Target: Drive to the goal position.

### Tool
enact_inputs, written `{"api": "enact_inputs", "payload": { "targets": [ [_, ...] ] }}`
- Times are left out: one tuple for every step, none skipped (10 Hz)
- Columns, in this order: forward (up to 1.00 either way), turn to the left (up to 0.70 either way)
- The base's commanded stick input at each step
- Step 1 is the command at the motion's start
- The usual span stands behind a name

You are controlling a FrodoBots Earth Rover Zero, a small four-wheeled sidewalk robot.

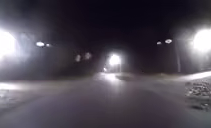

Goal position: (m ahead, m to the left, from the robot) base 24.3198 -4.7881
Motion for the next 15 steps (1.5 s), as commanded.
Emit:
{"api": "enact_inputs", "payload": {
  "targets": [
    [1.00,0.00],
    [1.00,0.00],
    [1.00,0.00],
    [1.00,0.00],
    [1.00,0.00],
    [1.00,0.00],
    [1.00,0.00],
    [1.00,0.00],
    [1.00,0.00],
    [1.00,0.00],
    [1.00,0.00],
    [1.00,0.00],
    [1.00,0.00],
    [1.00,0.00],
    [1.00,0.00]
  ]
}}
